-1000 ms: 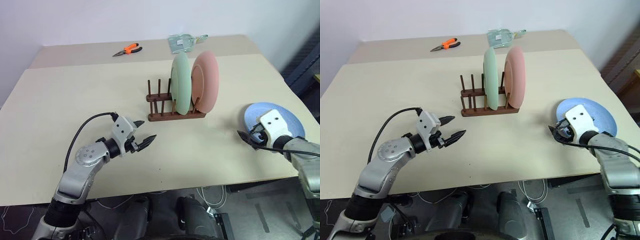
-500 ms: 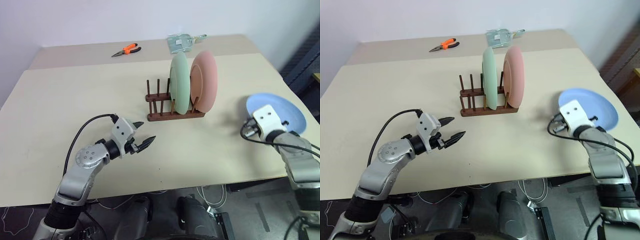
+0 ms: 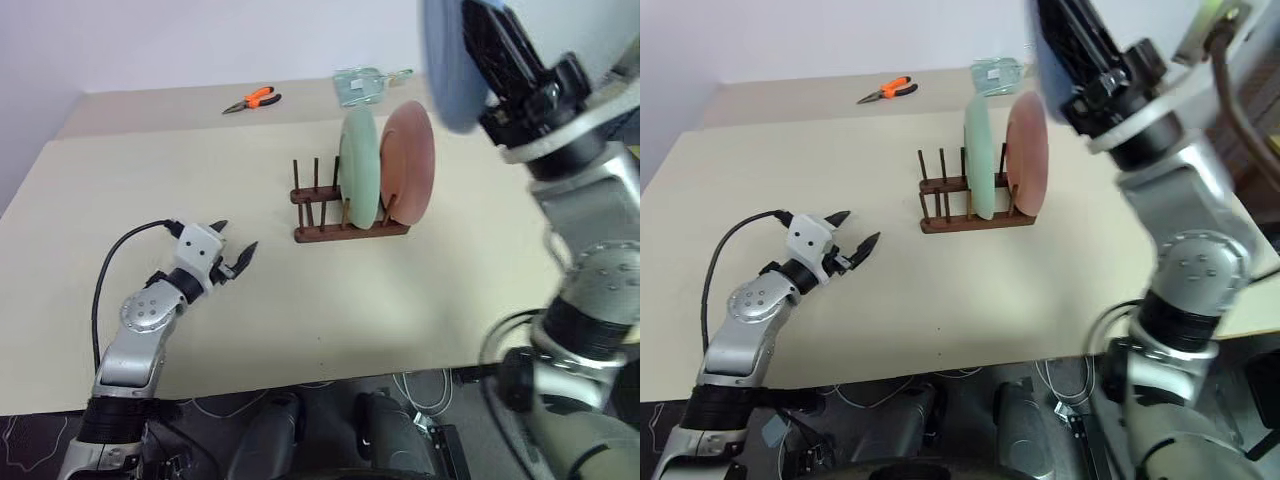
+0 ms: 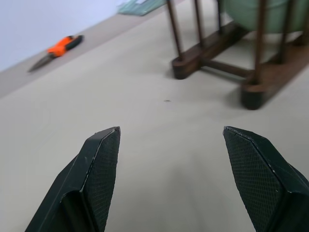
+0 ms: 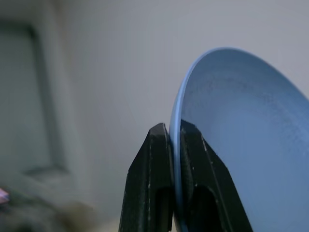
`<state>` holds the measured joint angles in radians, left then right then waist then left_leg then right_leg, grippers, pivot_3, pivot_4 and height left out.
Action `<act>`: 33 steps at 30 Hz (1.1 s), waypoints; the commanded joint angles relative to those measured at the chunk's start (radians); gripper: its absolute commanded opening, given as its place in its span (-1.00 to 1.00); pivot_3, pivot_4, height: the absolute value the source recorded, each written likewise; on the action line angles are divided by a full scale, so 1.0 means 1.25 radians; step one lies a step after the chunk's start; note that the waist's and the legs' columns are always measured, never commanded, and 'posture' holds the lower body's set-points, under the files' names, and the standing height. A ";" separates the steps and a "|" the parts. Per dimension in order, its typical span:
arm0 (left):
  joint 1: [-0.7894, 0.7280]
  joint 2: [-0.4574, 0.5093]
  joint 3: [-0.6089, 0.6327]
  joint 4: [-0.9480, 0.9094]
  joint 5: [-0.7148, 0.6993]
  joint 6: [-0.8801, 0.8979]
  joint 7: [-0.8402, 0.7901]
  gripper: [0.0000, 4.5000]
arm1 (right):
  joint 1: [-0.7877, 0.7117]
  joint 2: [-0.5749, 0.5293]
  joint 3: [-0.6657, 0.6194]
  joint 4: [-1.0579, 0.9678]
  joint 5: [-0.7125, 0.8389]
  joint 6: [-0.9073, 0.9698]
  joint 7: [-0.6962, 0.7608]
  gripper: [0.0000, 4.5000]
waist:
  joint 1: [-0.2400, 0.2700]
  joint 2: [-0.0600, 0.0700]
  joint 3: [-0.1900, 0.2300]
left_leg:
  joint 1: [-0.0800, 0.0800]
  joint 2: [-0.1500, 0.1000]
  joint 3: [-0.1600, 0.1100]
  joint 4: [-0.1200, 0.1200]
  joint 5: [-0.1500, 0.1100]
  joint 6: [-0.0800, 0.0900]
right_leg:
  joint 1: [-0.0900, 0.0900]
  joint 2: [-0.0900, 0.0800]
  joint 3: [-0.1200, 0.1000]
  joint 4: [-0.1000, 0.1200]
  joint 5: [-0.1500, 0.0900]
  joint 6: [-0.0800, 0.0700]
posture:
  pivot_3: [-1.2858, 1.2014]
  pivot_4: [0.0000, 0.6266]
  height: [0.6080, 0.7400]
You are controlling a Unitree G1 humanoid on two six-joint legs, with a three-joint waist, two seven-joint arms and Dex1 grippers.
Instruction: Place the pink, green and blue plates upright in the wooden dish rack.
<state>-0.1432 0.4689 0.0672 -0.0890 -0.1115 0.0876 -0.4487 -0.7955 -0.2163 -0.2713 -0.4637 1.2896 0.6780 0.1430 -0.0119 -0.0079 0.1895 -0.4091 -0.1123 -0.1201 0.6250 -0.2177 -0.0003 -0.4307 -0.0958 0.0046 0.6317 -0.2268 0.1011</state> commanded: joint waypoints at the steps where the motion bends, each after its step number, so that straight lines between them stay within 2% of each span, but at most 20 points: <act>1: 0.008 0.004 0.026 -0.007 0.012 -0.036 0.015 0.55 | -0.027 0.083 0.061 -0.008 0.091 -0.017 -0.104 -0.97 | -0.001 0.000 0.000 | 0.000 0.000 0.000 -0.001 0.000 0.000 | 0.000 0.000 0.000 0.000 0.000 0.000 | 0.03 -0.52 1.00; 4: 0.019 0.001 0.026 -0.019 0.013 -0.036 0.021 0.55 | -0.009 0.135 0.106 0.032 0.085 -0.017 -0.158 -0.97 | 0.000 0.000 0.000 | 0.000 -0.001 0.001 -0.001 0.000 0.000 | 0.000 0.000 0.000 0.000 0.000 0.000 | 0.03 -0.52 1.00; 10: 0.059 -0.005 0.025 -0.063 0.014 -0.023 0.035 0.55 | 0.014 0.180 0.177 0.134 -0.033 -0.017 -0.199 -0.97 | -0.002 0.000 0.000 | 0.000 -0.001 0.002 -0.001 0.000 0.000 | -0.001 0.000 0.001 0.000 0.001 0.000 | 0.03 -0.52 1.00; 29: 0.090 -0.020 -0.012 -0.115 -0.030 0.015 -0.033 0.55 | -0.028 0.256 0.142 0.307 -0.215 -0.052 -0.219 -0.97 | -0.004 0.000 0.000 | 0.000 0.000 0.004 -0.002 0.000 -0.001 | -0.003 0.003 0.004 0.001 0.001 0.000 | 0.03 -0.52 1.00; 33: 0.095 -0.023 -0.019 -0.122 -0.028 0.021 -0.038 0.55 | -0.045 0.249 0.149 0.323 -0.259 -0.057 -0.187 -0.38 | -0.003 0.000 0.000 | 0.000 0.000 0.005 -0.002 0.000 -0.001 | -0.003 0.003 0.004 0.001 0.001 0.000 | 0.03 -0.52 1.00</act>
<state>-0.0300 0.4412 0.0478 -0.2013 -0.1403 0.1175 -0.4928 -0.8108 0.0925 -0.0842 -0.0359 0.9805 0.6266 -0.1174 -0.0162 -0.0079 0.1889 -0.4089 -0.1122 -0.1143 0.6221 -0.2172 -0.0013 -0.4349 -0.0914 0.0102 0.6328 -0.2255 0.1009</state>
